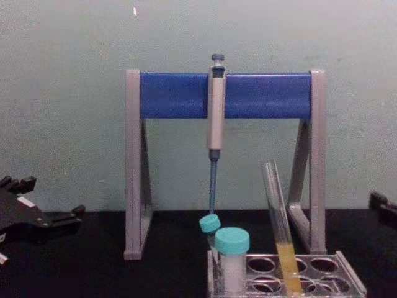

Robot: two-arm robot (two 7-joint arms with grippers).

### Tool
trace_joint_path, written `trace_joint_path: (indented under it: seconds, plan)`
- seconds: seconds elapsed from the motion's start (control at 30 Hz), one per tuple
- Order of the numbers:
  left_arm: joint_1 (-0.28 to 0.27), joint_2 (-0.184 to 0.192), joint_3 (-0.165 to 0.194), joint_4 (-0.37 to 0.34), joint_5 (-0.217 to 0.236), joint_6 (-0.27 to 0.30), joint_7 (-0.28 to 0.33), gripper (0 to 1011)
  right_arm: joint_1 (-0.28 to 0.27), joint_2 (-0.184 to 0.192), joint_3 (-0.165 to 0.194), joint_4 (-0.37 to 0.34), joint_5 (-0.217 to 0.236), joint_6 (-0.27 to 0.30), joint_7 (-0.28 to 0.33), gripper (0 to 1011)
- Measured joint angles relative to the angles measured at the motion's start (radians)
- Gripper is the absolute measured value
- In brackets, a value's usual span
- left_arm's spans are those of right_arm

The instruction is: Pick up the test tube from the test tube rack, shake it, then place it back into the test tube rack.

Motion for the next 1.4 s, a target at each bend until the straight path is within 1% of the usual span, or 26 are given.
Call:
trace_joint_path:
  seconds: [0.07, 0.13, 0.23, 0.33, 0.37, 0.57, 0.83, 1.4]
  plan:
    - [0.000, 0.000, 0.000, 0.000, 0.000, 0.000, 0.000, 1010, -0.010, -0.017, 0.006, 0.015, -0.026, 0.000, -0.037, 1000]
    - [0.000, 0.000, 0.000, 0.000, 0.000, 0.000, 0.000, 1009, -0.013, -0.034, 0.009, 0.037, -0.044, 0.001, -0.061, 1000]
    - [0.000, 0.000, 0.000, 0.000, 0.000, 0.000, 0.000, 1010, -0.013, -0.053, 0.007, 0.067, -0.056, 0.005, -0.069, 1000]
    - [0.000, 0.000, 0.000, 0.000, 0.000, 0.000, 0.000, 1010, -0.007, -0.069, 0.004, 0.098, -0.062, 0.009, -0.067, 1000]
    - [0.000, 0.000, 0.000, 0.000, 0.000, 0.000, 0.000, 1010, -0.007, -0.069, 0.004, 0.098, -0.062, 0.009, -0.067, 1000]
    - [0.000, 0.000, 0.000, 0.000, 0.000, 0.000, 0.000, 1010, 0.010, -0.097, 0.002, 0.149, -0.067, 0.018, -0.042, 1000]
    - [0.000, 0.000, 0.000, 0.000, 0.000, 0.000, 0.000, 1010, 0.024, -0.114, 0.001, 0.186, -0.076, 0.032, -0.009, 1000]
    - [0.000, 0.000, 0.000, 0.000, 0.000, 0.000, 0.000, 1009, 0.023, -0.111, 0.001, 0.181, -0.076, 0.031, -0.011, 1000]
